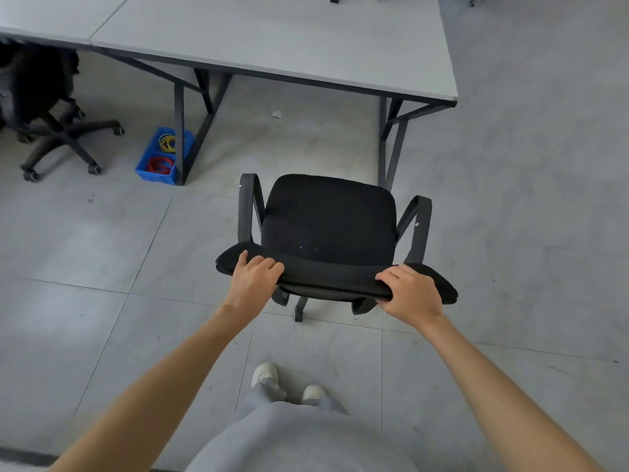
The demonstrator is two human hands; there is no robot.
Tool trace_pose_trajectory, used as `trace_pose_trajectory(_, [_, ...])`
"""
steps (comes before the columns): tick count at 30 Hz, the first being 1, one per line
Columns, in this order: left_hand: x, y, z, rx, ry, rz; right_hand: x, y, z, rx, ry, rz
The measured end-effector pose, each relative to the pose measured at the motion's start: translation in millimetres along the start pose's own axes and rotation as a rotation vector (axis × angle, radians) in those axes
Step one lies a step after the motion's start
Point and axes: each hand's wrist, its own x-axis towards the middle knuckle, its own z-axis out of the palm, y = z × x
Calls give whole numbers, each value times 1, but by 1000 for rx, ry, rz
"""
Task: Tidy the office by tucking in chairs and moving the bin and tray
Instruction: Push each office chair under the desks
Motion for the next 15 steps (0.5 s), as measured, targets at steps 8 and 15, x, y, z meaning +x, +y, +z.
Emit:
trace_pose_trajectory(8, [28,23,5,56,99,88,33,55,-6,-21,-39,-119])
trace_pose_trajectory(15, [67,18,6,-62,36,106,84,90,0,-12,-83,-142])
